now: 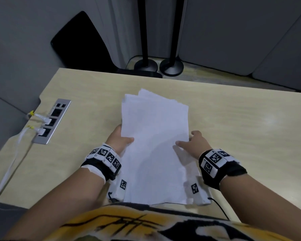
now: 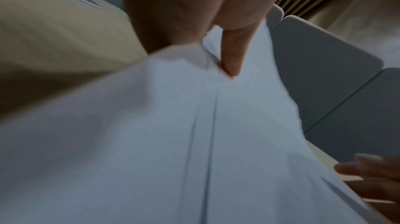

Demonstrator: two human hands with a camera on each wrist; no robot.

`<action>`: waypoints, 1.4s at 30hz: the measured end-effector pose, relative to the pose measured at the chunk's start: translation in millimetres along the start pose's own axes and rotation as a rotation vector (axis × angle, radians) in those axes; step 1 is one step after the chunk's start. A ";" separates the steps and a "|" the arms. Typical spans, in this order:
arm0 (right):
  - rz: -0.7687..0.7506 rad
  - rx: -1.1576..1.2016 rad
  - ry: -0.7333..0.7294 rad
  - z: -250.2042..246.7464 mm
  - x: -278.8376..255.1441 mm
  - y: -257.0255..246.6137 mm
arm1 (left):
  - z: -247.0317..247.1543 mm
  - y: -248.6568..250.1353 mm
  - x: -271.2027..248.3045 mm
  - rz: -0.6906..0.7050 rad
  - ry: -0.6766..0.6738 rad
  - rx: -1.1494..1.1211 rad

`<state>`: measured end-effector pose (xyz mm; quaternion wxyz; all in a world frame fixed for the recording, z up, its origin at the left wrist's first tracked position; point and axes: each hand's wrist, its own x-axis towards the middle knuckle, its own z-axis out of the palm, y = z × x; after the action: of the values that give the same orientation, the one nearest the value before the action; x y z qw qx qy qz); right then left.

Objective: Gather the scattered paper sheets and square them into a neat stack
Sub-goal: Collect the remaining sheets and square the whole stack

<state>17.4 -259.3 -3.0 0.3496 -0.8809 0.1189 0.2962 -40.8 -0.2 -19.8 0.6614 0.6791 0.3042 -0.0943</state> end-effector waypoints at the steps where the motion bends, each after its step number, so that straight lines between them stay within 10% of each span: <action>1: 0.002 0.114 0.002 -4.7 2.8 3.1 | 4.3 9.4 -6.6 0.048 -0.005 -0.019; 6: -0.175 0.640 0.028 -34.2 0.1 -5.6 | 4.2 54.1 -24.5 0.252 -0.047 -0.159; 17: -0.800 0.674 0.488 -65.6 -59.4 -81.6 | 30.5 123.5 -49.7 0.731 0.224 -0.100; 42: -0.757 0.894 0.212 -78.3 -56.5 -74.2 | 26.4 144.6 -44.6 0.828 0.166 -0.228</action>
<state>37.7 -259.0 117.1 0.7541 -0.6541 -0.0558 -0.0173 8.6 -29.6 122.7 0.6876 0.6717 0.0668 0.2677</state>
